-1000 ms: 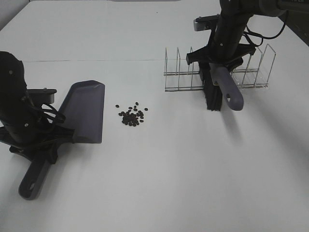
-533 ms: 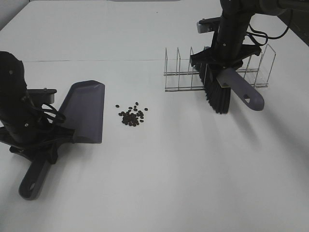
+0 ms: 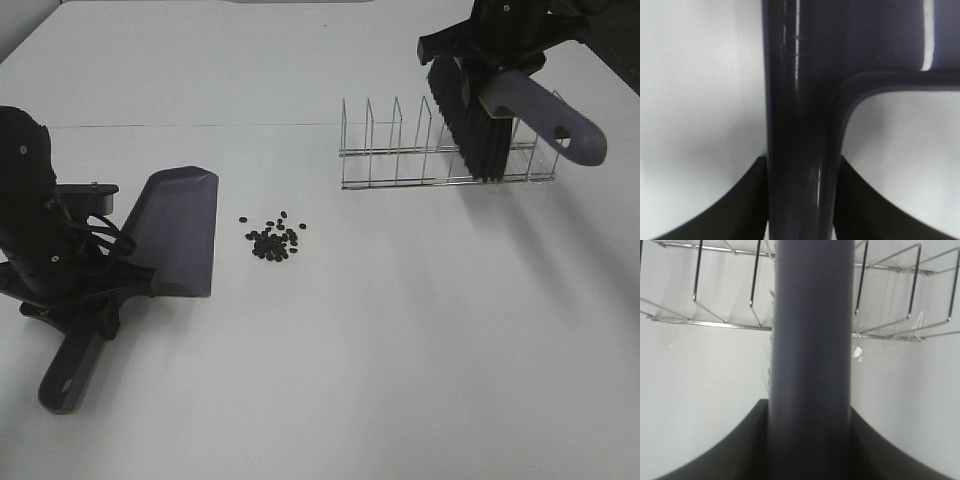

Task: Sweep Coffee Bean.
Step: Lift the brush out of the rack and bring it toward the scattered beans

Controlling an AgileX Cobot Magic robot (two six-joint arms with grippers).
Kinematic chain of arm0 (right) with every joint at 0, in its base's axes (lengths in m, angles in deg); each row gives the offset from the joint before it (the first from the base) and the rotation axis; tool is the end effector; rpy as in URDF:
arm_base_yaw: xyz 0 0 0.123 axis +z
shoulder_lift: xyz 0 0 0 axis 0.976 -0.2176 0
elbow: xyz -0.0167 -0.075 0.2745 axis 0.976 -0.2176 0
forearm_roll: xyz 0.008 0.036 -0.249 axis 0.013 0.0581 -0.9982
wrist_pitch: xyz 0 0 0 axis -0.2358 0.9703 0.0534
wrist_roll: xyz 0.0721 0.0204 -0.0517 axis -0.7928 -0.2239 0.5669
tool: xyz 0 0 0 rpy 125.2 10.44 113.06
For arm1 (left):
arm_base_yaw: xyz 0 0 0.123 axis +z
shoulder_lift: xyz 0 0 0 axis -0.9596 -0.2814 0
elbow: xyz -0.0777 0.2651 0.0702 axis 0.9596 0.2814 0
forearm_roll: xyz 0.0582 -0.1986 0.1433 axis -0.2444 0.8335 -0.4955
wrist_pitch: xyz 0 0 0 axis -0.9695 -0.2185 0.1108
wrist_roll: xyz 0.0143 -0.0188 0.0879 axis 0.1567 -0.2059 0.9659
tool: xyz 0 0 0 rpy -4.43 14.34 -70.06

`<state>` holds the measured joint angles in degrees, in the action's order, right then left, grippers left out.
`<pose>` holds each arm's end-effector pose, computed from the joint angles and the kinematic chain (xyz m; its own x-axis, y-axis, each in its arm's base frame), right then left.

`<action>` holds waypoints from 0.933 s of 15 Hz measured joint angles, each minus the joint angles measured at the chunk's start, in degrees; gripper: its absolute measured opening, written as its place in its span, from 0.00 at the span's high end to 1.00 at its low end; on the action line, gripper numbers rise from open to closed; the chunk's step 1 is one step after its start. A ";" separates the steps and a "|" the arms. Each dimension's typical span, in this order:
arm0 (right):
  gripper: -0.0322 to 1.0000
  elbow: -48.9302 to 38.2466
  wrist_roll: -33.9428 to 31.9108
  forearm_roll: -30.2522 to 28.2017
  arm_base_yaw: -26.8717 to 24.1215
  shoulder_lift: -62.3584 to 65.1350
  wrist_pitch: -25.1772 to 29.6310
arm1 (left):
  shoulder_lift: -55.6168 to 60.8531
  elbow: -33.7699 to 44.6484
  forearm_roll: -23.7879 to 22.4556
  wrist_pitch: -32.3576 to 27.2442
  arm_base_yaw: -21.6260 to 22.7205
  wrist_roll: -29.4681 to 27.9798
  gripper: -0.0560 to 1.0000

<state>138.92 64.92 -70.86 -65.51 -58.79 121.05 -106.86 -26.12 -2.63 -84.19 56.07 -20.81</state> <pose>0.4642 0.0875 0.2379 -0.9508 -0.0962 -0.2944 -0.0763 0.9940 -0.0785 0.3076 -0.1023 0.0949 -0.9996 0.0285 -0.0089 0.0289 0.9981 -0.0545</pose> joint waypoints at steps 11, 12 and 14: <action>0.70 -21.08 4.30 7.05 0.00 26.87 2.92 | 0.00 0.00 0.00 0.00 0.00 0.00 0.64; 0.70 -25.32 3.72 7.05 0.00 28.65 2.86 | 0.00 0.00 0.00 0.00 0.00 0.00 0.64; 0.70 -33.75 2.18 7.05 0.00 30.65 -0.40 | 0.00 0.00 0.00 0.00 0.00 0.00 0.64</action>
<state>105.17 67.10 -63.81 -65.51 -28.14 120.65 -106.86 -26.12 -2.63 -84.19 56.07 -20.81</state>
